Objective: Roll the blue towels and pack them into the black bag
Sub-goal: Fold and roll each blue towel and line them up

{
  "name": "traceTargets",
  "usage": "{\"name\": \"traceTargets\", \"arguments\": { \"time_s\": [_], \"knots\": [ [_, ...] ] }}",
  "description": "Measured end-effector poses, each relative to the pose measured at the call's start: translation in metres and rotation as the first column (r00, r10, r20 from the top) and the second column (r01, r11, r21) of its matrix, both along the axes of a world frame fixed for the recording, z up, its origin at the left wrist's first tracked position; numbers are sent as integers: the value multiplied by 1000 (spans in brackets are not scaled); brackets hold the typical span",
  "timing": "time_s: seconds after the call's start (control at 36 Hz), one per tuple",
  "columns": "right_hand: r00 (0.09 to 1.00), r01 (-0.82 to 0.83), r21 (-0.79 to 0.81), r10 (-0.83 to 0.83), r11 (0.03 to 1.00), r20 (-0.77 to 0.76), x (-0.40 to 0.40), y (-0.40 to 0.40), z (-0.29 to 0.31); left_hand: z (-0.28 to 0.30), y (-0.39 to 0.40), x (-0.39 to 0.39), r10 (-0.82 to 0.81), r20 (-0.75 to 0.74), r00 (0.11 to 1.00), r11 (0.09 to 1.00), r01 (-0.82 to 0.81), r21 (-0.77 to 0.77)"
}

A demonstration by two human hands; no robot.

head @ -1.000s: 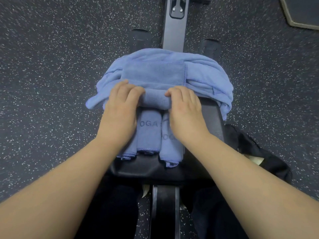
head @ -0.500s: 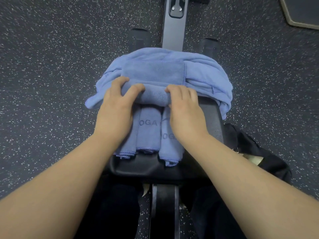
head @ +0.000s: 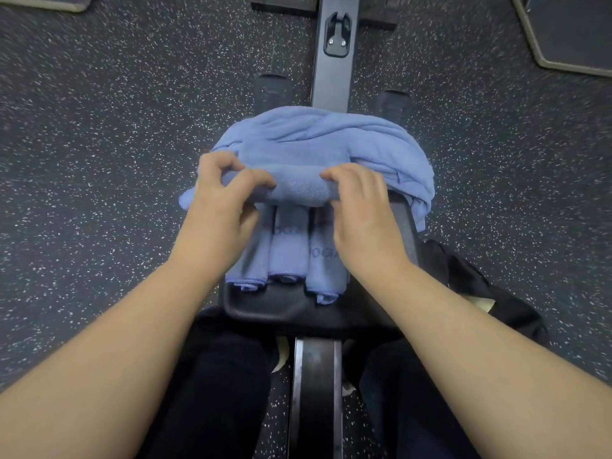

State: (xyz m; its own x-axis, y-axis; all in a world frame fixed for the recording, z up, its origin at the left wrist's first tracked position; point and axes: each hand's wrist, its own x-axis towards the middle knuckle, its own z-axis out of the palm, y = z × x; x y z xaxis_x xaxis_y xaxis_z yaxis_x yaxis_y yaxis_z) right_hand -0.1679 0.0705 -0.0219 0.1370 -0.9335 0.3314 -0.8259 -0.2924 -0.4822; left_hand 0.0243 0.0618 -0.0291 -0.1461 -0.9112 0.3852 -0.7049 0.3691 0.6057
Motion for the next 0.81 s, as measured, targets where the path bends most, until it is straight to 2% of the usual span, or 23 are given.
{"name": "traceTargets", "arguments": {
  "time_s": [0.25, 0.42, 0.56, 0.64, 0.81],
  "knots": [
    [997, -67, 45, 68, 997, -21, -2, 45, 5, 10, 43, 10, -42, 66, 997, 993, 35, 110],
    [985, -148, 206, 163, 967, -55, -5, 69, -1, 4, 57, 14, -73, 106, 992, 946, 36, 321],
    [971, -128, 395, 196, 910, -138, -7, 76, -4, -1, 61, 13, -114, 127, 985, 898, 48, 437],
    [951, -66, 359, 167, 931, -259, -5, 75, -6, -3, 58, 12, -83, 151, 985, 892, 5, 452],
    [962, -18, 378, 119, 926, -247, -5, 68, -10, -9, 52, 9, -16, 204, 979, 912, -69, 405]
  ]
}}
